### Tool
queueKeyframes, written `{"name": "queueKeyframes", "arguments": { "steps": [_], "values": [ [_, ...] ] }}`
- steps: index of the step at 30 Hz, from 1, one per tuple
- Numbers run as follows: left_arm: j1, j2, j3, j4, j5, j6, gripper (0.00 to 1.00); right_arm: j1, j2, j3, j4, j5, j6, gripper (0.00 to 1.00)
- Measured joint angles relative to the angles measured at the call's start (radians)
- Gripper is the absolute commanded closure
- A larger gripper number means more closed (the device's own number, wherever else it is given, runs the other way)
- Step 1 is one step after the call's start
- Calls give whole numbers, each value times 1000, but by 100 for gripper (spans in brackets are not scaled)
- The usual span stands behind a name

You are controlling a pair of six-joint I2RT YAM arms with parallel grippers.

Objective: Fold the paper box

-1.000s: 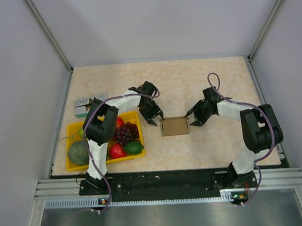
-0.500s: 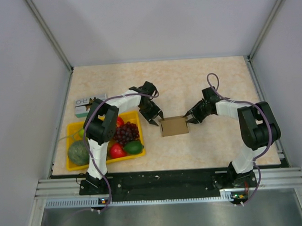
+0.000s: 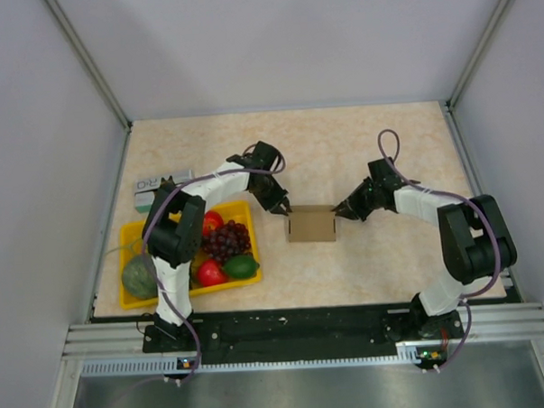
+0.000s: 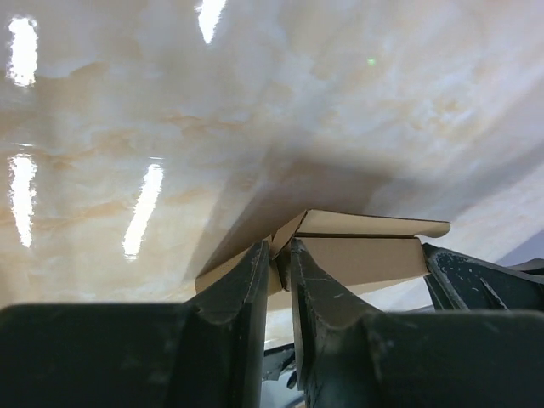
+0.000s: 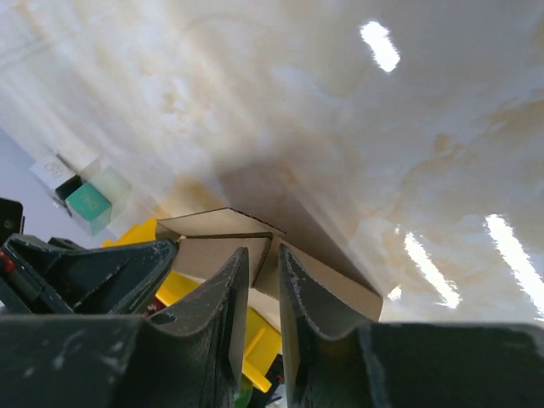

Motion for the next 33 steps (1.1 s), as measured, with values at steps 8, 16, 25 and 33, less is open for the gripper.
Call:
{"name": "queueKeyframes", "arguments": {
  "steps": [8,16,25,33],
  "values": [
    [-21,-139,-50,172,-74,143,73,0,-110,-9,86,37,-74,90],
    [-74,-221,-136,367,-173,301,73,23,-183,-102,214,90,-158,89],
    [-124,-247,-318,604,-266,426,75,118,-351,-204,309,251,-271,87],
    [-166,-342,-490,794,-303,461,75,137,-441,-306,493,260,-360,88]
  ]
}}
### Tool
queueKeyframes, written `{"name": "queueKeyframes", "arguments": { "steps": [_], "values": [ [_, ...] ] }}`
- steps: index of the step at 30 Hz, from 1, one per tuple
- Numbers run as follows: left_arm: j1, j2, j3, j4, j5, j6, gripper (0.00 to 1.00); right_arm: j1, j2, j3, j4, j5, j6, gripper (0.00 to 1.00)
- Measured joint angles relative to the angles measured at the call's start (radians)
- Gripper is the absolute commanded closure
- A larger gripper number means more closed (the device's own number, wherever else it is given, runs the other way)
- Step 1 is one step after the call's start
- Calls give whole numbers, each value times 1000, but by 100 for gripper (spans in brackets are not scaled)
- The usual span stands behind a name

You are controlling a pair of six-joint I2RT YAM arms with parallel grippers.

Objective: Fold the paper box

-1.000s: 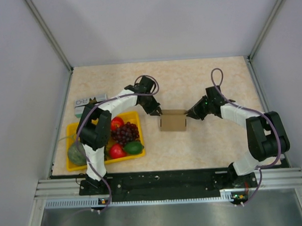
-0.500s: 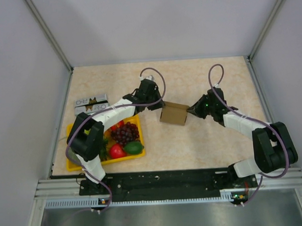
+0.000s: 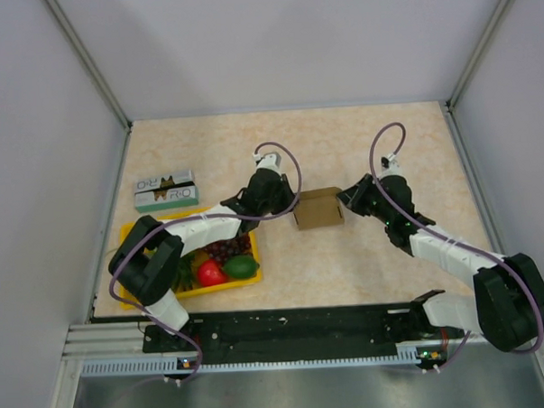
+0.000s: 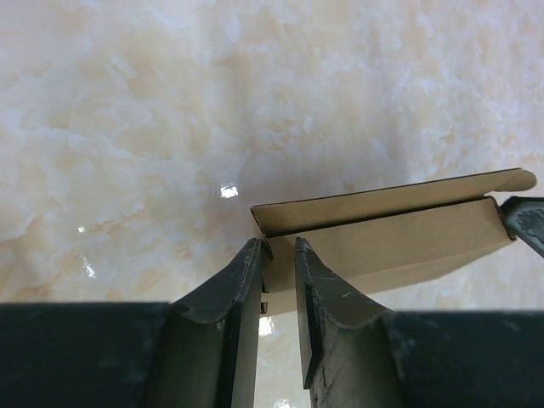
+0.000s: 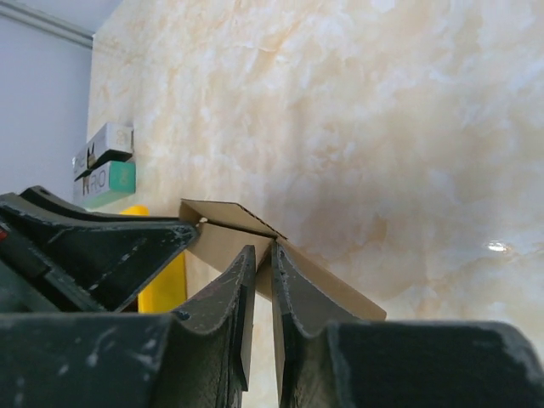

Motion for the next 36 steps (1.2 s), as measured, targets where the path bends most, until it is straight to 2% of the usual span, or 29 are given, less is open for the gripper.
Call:
{"name": "queueKeyframes", "arguments": {
  "steps": [8,15,22,25,26,29,32,36],
  "values": [
    [-74,-75,-74,79,-133,57,76,0,-12,-125,162,-22,-85,95],
    [-165,-139,-131,225,-143,65,76,36,-66,-255,319,-114,-122,95],
    [-173,-146,-151,233,-161,64,62,37,-85,-268,341,-131,-134,81],
    [-173,-194,-155,182,-177,75,52,37,-165,-249,214,-133,-152,71],
    [-173,-223,-157,156,-185,80,50,37,-201,-238,156,-134,-165,62],
    [-158,-324,-158,83,-177,113,39,38,-309,-176,-51,-135,-229,53],
    [-88,-413,-124,-26,-103,172,35,38,-340,-32,-316,-132,-334,54],
    [82,-388,-12,-158,98,263,37,38,-263,155,-534,-131,-465,61]
  ]
}}
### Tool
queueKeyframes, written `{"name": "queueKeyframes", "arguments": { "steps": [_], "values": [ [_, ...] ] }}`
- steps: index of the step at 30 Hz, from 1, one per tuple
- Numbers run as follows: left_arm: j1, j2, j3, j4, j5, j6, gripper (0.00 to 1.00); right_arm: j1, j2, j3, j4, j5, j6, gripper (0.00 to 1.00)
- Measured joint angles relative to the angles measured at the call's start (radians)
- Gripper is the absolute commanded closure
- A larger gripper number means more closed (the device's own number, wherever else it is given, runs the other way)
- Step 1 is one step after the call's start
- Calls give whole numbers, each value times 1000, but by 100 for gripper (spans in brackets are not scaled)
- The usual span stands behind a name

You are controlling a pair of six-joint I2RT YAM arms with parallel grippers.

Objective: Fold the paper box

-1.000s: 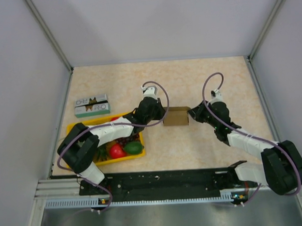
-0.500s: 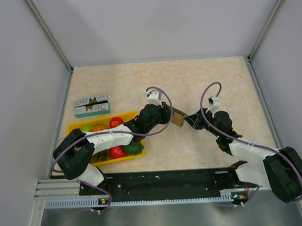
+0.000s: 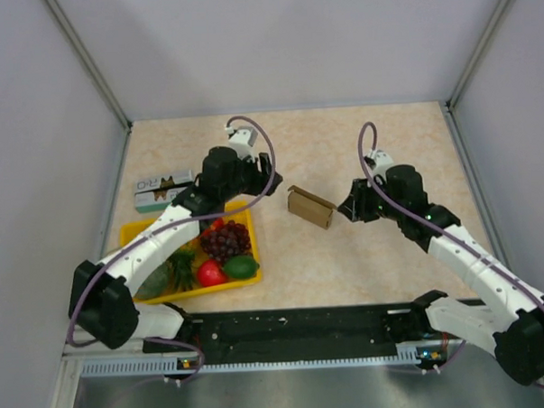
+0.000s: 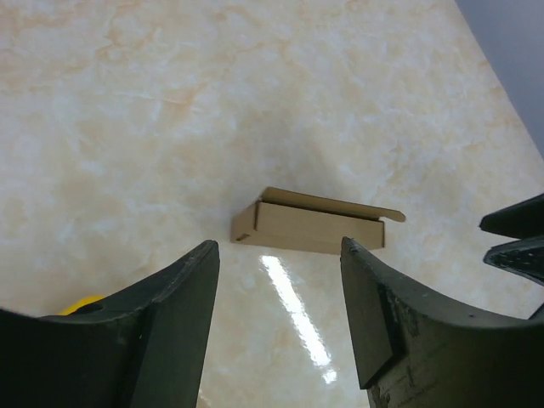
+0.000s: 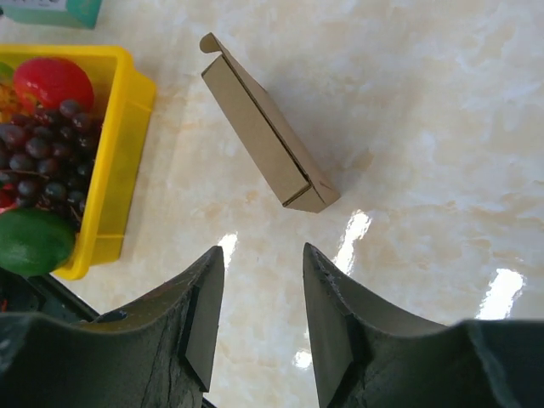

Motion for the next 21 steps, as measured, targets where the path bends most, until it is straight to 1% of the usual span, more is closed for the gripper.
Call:
{"name": "queueKeyframes", "arguments": {
  "steps": [1,2,5,8,10,11,13,14,21],
  "values": [
    [42,31,42,-36,50,35,38,0,35,40,-35,-2,-34,64],
    [64,62,81,-69,80,63,38,0,71,75,-65,-4,-67,69],
    [90,191,220,-179,187,161,38,0,171,137,-133,-8,-159,75],
    [87,292,292,-230,259,231,38,0,241,150,-172,-11,-219,74],
    [86,328,296,-242,290,261,39,0,277,150,-187,-11,-244,69],
    [86,343,296,-249,301,276,45,0,287,150,-190,-11,-253,67],
    [86,369,297,-263,313,298,49,0,292,150,-190,-10,-266,64],
    [86,380,297,-266,318,308,53,0,293,150,-187,-10,-271,63],
    [86,441,321,-263,352,351,60,0,338,161,-160,-11,-280,63]
  ]
}}
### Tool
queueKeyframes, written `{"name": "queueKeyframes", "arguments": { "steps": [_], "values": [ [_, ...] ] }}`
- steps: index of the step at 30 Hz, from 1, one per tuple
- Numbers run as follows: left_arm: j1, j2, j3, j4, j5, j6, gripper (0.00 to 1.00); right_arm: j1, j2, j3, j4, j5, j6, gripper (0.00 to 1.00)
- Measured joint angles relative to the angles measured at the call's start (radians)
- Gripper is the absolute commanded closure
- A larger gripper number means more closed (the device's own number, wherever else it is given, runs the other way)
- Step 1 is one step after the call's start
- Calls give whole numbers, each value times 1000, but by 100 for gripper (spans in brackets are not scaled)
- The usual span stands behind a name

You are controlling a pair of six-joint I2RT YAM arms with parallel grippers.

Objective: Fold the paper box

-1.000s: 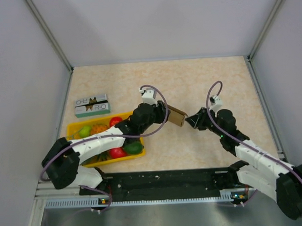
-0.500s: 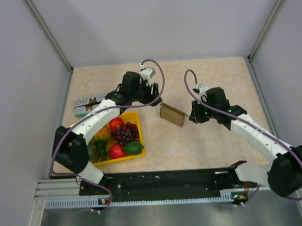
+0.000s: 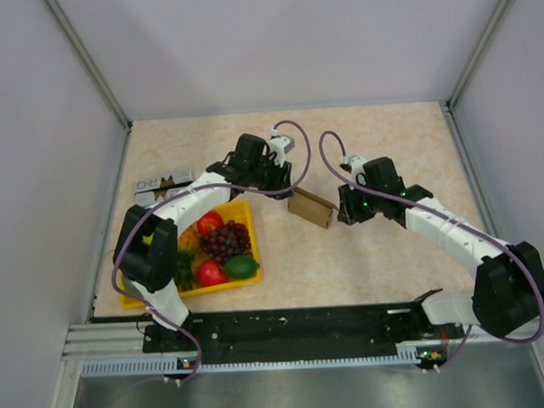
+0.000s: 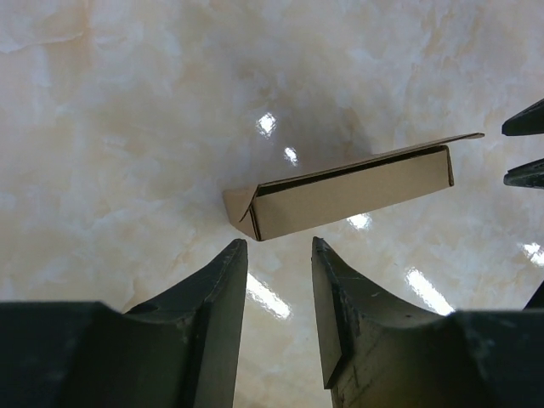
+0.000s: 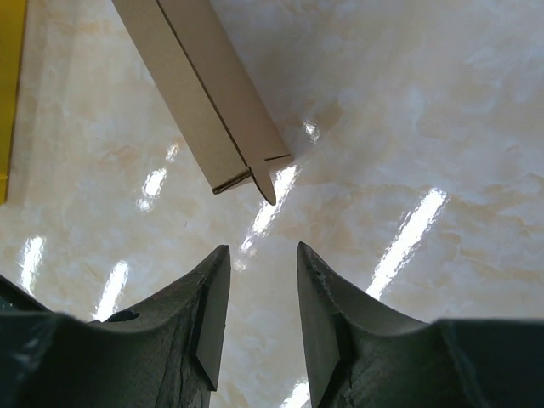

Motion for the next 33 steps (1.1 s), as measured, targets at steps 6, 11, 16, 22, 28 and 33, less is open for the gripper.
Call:
{"name": "queueKeyframes", "arguments": {
  "steps": [6,11,16,22,28,33],
  "values": [
    [0,40,35,3,-14,22,61,0,28,14,10,3,-5,66],
    [4,41,55,3,-23,45,59,0,33,27,29,7,-7,67],
    [8,55,85,-2,-18,68,63,0,33,31,33,19,-6,69],
    [8,70,86,-5,-8,85,69,0,33,63,39,19,-12,72],
    [8,82,86,-7,6,89,74,0,45,79,43,-8,-23,72],
    [8,84,86,-8,12,87,77,1,77,86,41,-15,-25,72]
  ]
}}
